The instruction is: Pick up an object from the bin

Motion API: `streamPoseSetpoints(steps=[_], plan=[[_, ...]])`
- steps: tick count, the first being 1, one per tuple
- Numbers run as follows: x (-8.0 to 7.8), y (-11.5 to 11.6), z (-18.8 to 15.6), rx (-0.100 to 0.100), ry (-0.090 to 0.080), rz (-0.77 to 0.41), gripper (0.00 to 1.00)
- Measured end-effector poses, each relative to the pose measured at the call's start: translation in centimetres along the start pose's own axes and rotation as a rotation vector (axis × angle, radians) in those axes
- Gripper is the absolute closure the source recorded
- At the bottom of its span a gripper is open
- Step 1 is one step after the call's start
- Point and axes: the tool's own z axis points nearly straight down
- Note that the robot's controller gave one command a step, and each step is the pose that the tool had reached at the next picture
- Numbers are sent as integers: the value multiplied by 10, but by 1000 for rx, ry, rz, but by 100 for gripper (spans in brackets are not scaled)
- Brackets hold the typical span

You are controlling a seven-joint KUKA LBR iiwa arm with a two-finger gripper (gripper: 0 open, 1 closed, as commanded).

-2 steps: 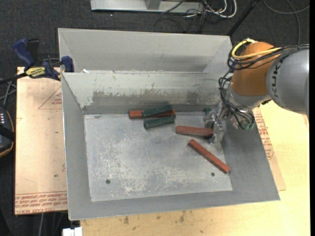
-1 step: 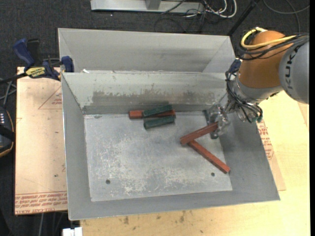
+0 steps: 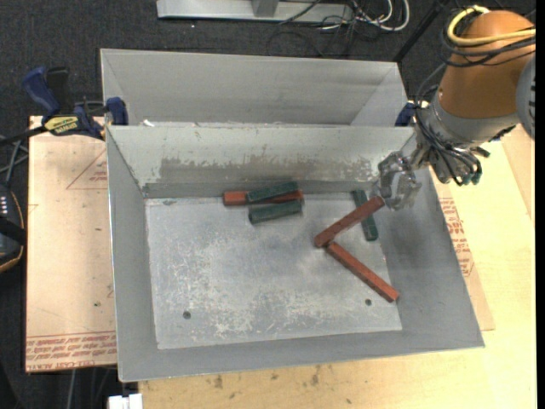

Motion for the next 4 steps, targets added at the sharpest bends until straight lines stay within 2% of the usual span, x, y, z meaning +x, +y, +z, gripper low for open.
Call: streamPoseSetpoints(steps=[1, 2, 3, 4], plan=[[5, 11, -66, 0, 1, 6, 100], [18, 27, -53, 5, -13, -12, 100], [34, 20, 27, 1, -3, -67, 100], [33, 52, 34, -3, 10, -7, 100]])
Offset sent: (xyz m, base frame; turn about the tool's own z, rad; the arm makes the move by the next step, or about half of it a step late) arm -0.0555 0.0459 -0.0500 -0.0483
